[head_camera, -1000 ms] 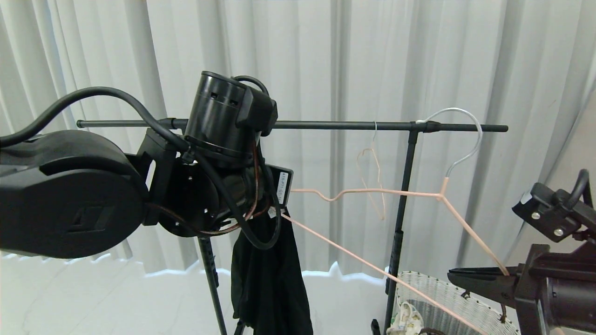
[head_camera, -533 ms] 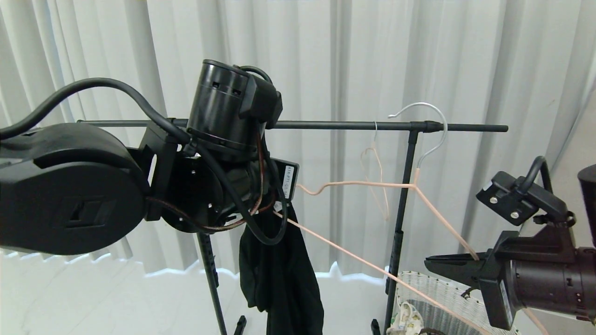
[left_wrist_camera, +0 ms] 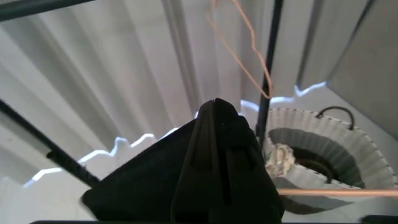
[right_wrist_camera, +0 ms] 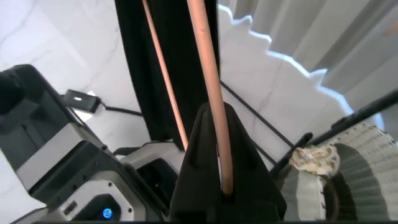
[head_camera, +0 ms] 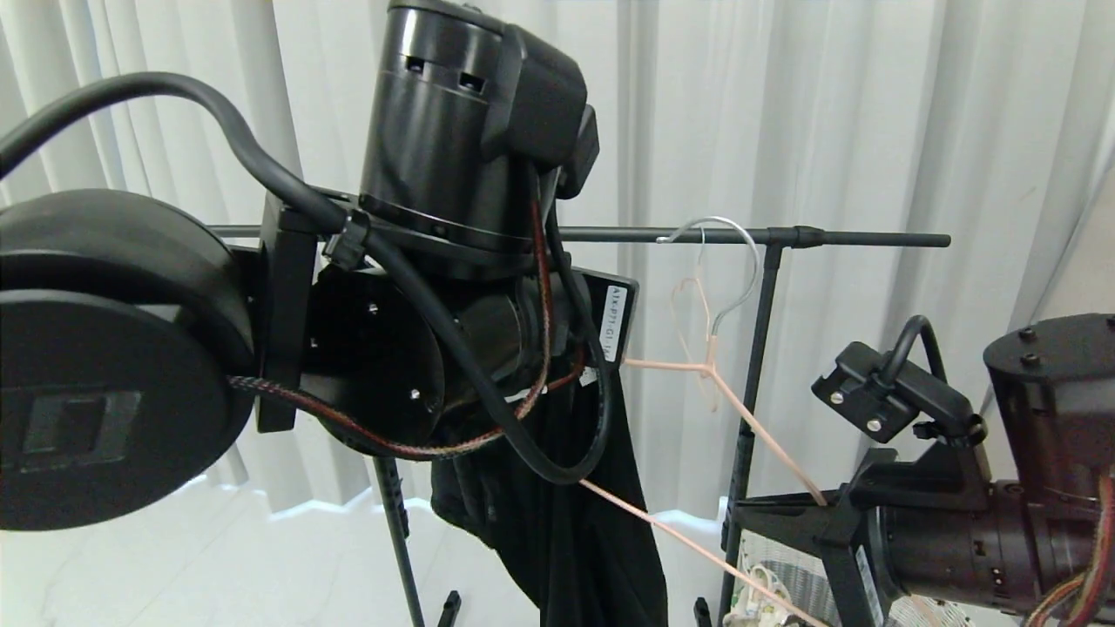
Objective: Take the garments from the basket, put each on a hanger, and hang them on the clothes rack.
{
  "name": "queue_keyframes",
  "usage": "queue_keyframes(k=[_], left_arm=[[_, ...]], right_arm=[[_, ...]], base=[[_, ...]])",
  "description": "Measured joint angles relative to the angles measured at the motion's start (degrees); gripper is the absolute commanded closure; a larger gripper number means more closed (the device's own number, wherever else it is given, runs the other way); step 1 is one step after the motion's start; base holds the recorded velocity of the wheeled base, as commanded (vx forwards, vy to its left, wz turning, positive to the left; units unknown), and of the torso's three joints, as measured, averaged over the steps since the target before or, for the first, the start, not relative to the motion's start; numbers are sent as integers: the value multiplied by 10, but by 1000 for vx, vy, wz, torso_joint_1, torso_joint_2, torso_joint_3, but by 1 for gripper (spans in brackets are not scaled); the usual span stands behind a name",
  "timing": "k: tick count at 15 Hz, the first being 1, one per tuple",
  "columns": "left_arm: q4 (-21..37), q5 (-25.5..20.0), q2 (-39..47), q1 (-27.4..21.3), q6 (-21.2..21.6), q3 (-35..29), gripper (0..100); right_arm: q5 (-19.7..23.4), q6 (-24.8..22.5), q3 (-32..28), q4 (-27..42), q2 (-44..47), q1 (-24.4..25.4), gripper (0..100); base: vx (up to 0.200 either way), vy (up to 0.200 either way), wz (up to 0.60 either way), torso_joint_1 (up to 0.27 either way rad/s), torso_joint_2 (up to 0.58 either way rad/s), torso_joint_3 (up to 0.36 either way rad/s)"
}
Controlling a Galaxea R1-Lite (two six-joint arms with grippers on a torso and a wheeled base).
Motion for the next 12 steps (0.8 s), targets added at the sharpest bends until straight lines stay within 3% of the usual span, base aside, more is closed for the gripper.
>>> queue_keyframes(k=[4, 8, 12], left_arm=[[0, 0, 1, -39, -1, -5, 100], [0, -1, -1, -58, 0, -10, 100], [2, 0, -8, -58, 2, -11, 100]], right_arm=[[-42, 46, -12, -54, 43, 54, 100], [-48, 52, -17, -56, 57, 61, 100], [-82, 71, -17, -56, 55, 62, 100]], base=[[0, 0, 0, 0, 0, 0], [0, 0, 0, 0, 0, 0], [0, 0, 0, 0, 0, 0]])
